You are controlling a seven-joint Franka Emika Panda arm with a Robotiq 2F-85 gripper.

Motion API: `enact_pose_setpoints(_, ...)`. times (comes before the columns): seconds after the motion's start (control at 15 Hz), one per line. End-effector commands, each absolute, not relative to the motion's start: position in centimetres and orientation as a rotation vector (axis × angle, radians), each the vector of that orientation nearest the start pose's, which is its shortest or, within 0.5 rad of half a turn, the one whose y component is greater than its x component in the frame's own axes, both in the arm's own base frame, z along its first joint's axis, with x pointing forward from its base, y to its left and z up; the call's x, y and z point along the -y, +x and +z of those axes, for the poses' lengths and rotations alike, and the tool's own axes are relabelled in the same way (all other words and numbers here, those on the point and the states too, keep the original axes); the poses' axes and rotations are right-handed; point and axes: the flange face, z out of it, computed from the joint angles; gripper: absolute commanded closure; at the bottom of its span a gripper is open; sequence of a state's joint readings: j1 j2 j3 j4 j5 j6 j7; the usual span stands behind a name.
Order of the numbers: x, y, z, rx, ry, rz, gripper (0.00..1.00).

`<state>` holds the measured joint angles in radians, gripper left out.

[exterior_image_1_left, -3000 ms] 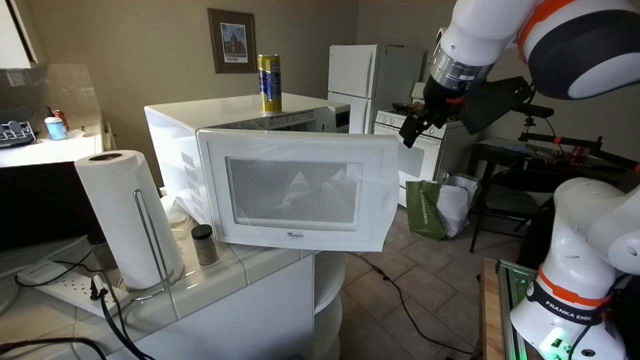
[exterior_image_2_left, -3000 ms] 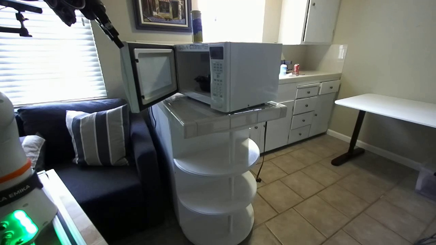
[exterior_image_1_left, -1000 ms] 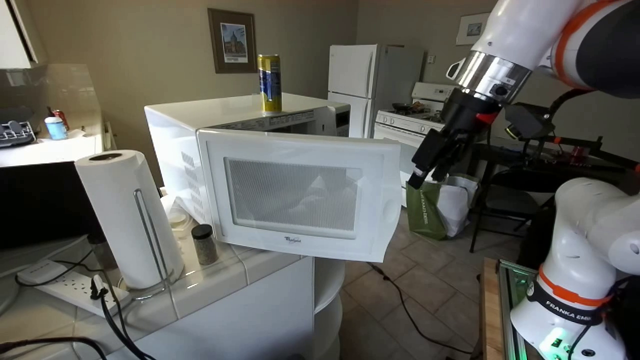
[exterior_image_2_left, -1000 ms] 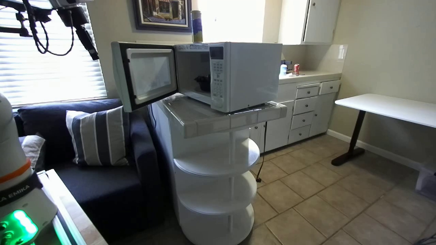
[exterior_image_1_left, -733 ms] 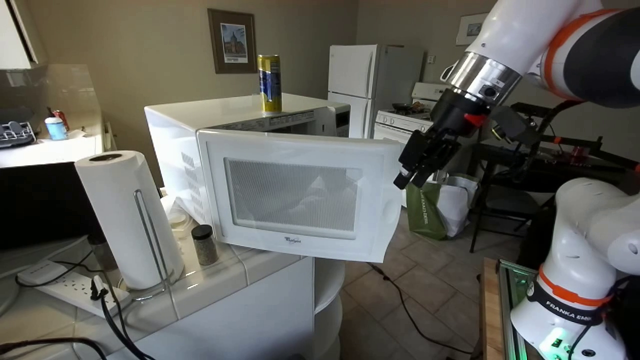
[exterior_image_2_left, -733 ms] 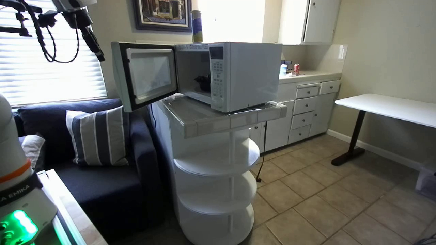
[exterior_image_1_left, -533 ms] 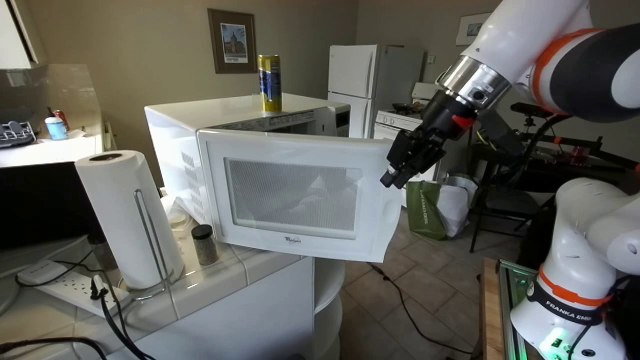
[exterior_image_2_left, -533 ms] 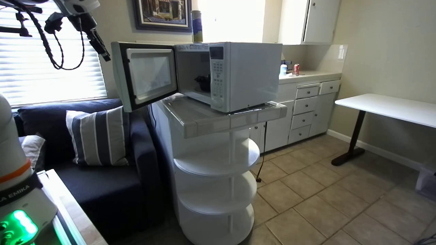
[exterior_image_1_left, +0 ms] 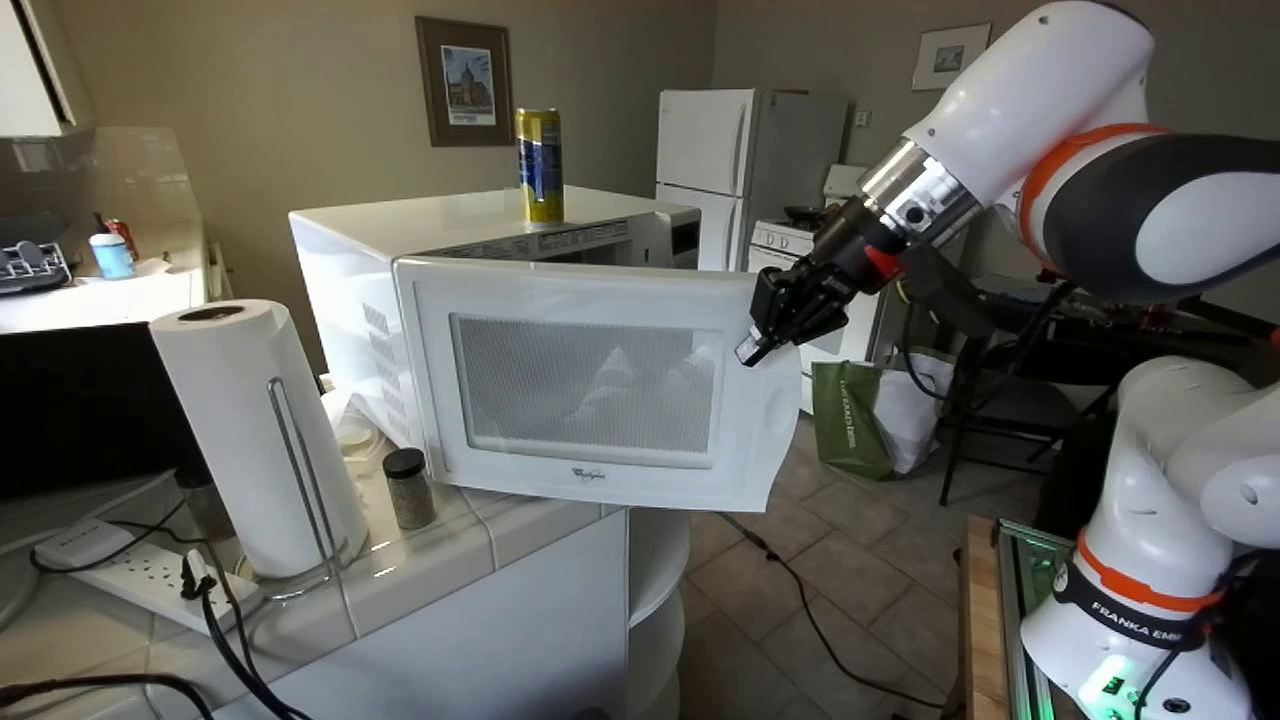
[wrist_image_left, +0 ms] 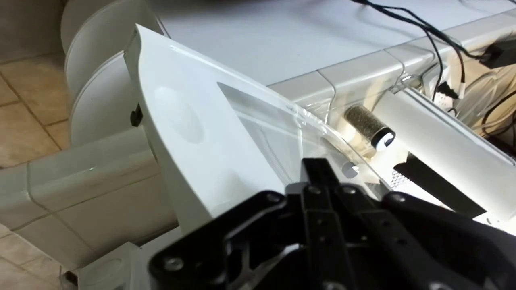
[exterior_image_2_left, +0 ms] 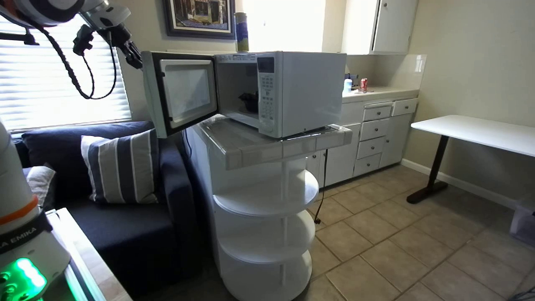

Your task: Push the microwave door closed

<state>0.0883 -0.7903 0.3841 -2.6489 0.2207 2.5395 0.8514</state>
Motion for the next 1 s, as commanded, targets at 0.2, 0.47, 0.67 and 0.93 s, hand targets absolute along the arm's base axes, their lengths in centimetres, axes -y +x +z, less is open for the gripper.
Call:
enact_pose_setpoints(0.2,-14.5,33.7,52.4,-0.852,-2.675,-1.119,1.00)
enact_pose_setpoints(0.47,-12.6,35.2,50.6,-0.799,-2.759,-1.254,1.00)
enact_pose_setpoints(0.67,-11.4,36.2,49.6,-0.725,-2.820,-1.411,1.00)
enact_pose_setpoints(0.93,-9.9,38.0,48.7,-0.603,-2.901,-1.590,1.00)
